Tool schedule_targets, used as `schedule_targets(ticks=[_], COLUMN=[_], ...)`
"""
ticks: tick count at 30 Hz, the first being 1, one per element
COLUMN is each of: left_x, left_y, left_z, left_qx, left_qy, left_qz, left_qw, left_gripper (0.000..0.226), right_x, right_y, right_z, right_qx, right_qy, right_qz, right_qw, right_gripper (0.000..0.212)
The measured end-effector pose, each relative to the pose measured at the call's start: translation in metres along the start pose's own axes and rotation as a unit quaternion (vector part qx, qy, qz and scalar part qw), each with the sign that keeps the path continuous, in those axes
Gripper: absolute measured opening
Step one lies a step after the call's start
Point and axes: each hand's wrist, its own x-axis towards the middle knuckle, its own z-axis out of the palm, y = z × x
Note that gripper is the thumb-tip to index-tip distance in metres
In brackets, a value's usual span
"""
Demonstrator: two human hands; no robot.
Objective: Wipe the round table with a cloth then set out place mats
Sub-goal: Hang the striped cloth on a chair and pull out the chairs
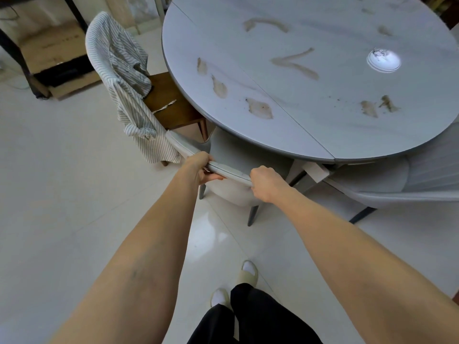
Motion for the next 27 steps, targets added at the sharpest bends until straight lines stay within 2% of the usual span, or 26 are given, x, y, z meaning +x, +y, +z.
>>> schedule_targets(ticks=[10, 13, 17, 21, 24, 27], left_x=[-0.003, -0.010, -0.018, -0.019, -0.016, -0.015], left_y=[-0.014, -0.022, -0.026, -0.026, -0.025, -0.023], left_z=[-0.001, -0.004, -0.013, -0.013, -0.011, -0.011], left_qx=[-0.029, -0.036, -0.072, -0.075, -0.050, 0.004], left_qy=[0.016, -0.005, -0.053, -0.056, -0.035, -0.011], left_qz=[0.001, -0.006, -0.006, -0.008, -0.016, -0.007], left_qw=[0.999, 0.999, 0.996, 0.996, 0.998, 1.000], left_gripper=[0.032, 0.030, 0.037, 0.036, 0.033, 0.053], right_x=[-0.010, -0.017, -0.021, -0.019, -0.016, -0.011], right_y=[-0.003, -0.003, -0.006, -0.009, -0.019, -0.032], right_z=[0.005, 0.010, 0.015, 0.020, 0.013, 0.001], right_qx=[0.001, 0.010, 0.032, 0.057, 0.103, 0.196], right_qy=[0.007, 0.004, 0.018, 0.039, 0.067, 0.071], right_qz=[0.015, 0.022, 0.044, 0.024, -0.014, -0.055], right_qw=[1.000, 1.000, 0.998, 0.997, 0.992, 0.977], right_gripper=[0.018, 0.020, 0.036, 0.075, 0.071, 0.070])
